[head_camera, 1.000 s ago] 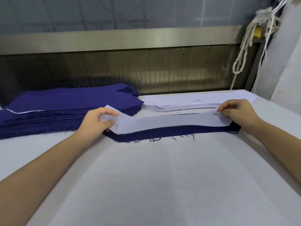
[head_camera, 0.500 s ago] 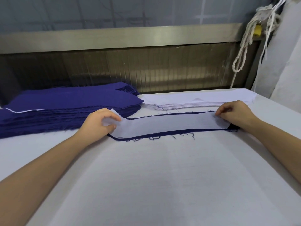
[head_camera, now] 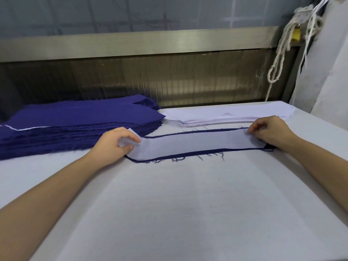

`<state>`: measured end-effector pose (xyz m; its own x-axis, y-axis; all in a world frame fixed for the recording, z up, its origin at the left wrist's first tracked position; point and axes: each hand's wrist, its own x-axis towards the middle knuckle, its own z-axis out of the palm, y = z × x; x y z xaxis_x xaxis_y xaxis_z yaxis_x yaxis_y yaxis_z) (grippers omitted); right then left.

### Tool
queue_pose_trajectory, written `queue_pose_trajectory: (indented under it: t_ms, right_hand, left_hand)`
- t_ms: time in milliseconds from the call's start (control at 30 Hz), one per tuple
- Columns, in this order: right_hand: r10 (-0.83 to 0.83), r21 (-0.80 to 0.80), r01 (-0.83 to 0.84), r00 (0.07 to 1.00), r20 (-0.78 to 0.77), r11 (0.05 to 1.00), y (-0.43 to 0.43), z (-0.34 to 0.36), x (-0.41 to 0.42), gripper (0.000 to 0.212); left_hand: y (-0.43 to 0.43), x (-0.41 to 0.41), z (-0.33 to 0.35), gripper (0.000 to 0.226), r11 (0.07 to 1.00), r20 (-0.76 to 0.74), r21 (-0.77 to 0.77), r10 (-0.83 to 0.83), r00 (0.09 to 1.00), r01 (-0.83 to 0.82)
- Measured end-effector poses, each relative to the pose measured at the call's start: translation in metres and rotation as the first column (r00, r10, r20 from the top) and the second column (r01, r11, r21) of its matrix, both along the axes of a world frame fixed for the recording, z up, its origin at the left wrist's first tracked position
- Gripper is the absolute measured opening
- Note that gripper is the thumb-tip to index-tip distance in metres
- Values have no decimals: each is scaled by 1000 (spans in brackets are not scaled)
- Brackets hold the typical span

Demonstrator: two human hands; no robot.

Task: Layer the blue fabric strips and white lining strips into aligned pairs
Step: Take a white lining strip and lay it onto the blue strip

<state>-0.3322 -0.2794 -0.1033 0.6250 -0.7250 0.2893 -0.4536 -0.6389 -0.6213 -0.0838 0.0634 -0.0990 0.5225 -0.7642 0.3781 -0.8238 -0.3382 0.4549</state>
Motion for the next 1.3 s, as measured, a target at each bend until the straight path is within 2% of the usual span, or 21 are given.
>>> queue_pose_trajectory:
  t_ms: [267,733,833,1133,1300]
  right_hand:
    - [-24,-42,24,1000,3,999,1,1,1,18]
    - [-15,-97,13,1000,-19,995,-2,1,0,21]
    - [-21,-107,18,1000,-22,994,-4,-1,1,22]
    - [-48,-174,30,993,-103,984,-9,-5,1,24]
    - [-77,-234,31,979,-191,972,-11,-4,0,25]
  left_hand:
    - [0,-2,1,28,1000,8,21,-6,1000,6]
    - [1,1,0,28,998,50,54,-34,998,31]
    - [2,4,-1,22,998,78,62,-37,996,33]
    - [5,8,-1,21,978,236,132,127,964,-161]
    - [4,5,1,22,973,281,129,152,948,-194]
